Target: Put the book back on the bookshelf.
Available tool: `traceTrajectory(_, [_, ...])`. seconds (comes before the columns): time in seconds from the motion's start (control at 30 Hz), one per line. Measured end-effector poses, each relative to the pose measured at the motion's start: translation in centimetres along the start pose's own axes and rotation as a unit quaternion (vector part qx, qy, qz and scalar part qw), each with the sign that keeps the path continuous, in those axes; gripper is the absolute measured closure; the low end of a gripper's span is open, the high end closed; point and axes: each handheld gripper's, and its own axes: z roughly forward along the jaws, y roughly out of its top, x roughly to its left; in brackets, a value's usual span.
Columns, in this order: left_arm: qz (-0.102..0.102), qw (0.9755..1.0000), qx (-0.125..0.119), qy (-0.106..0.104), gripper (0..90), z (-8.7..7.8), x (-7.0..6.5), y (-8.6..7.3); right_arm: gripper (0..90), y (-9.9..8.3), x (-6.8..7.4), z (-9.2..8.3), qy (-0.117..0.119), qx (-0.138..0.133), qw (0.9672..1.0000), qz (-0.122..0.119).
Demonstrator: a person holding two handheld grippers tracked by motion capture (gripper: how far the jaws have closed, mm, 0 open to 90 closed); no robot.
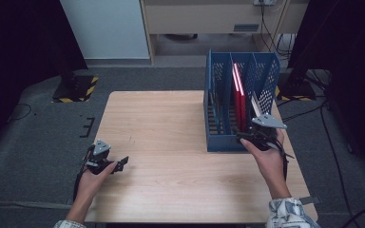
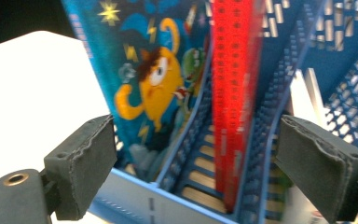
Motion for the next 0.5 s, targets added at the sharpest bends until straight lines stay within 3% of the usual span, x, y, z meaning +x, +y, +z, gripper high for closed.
traceTrajectory(0.5, [0.001, 1.0000, 0.004, -0.001, 4.4, 0.0, 0.0, 0.0, 9.4, -0.3, 3.0, 0.2, 0.042, 0.012, 0.9989, -0.017])
